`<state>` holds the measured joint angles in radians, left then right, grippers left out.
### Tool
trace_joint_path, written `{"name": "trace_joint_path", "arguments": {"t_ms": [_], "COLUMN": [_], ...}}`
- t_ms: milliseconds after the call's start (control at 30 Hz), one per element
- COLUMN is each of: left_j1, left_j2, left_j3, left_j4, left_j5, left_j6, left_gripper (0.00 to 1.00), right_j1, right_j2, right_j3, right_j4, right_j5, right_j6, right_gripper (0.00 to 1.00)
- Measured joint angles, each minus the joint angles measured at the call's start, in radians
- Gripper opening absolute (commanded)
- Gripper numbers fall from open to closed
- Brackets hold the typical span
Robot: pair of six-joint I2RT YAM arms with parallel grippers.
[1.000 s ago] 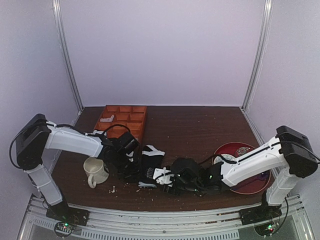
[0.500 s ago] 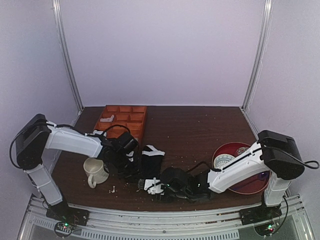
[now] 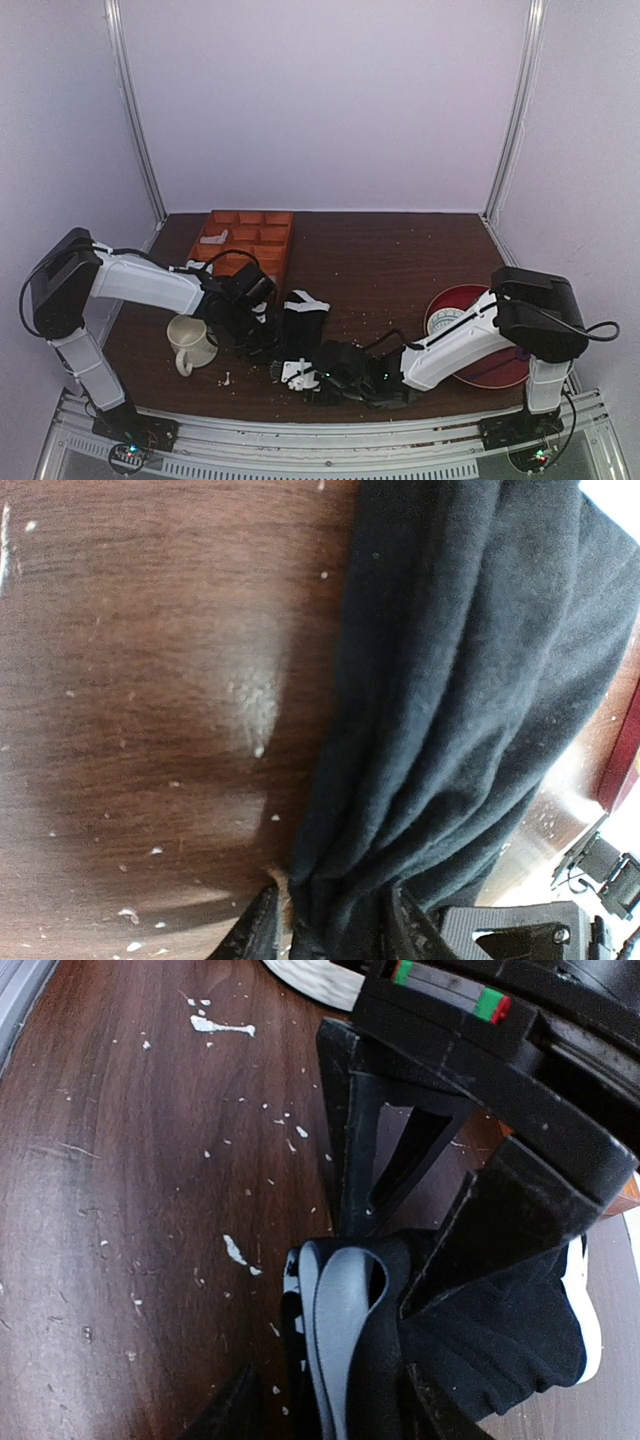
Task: Roll the underwear
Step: Pick up the underwear from the center of the board.
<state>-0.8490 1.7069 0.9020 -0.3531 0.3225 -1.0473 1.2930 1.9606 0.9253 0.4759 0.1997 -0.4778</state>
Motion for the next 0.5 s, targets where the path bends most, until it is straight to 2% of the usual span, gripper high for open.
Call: {"name": "trace_joint_path", "arguments": {"t_ms": [133,333,400,500], "left_j1": [0.003,0.005,0.005,0.006], "left_j2": [0.0,-0.003,-0.006,-0.008], "left_j3": [-0.001,-0.006,-0.01,-0.012], "left_j4": [0.002,0.008,0.009,0.008], "left_j5": [0.004,0.009,0.01,0.011], "left_j6": [0.0,0.0,0.0,0.0], "left_gripper": [0.5,0.5,0.5,0.5], "right_j1": [0.0,-0.002,-0.002,-0.003], "right_j2": [0.019,0.038,0.041,0.048], "right_j3": [0.006,0.02,0.021,0.032], "right_j4": [0.023,0.031,0.034,0.025], "right_j5": [0.016,0.042,0.048,0.058], "right_j6": [-0.012,-0.014,-0.012,-0.013], "right_gripper": [0.35,0.31,0.27,0.16]}}
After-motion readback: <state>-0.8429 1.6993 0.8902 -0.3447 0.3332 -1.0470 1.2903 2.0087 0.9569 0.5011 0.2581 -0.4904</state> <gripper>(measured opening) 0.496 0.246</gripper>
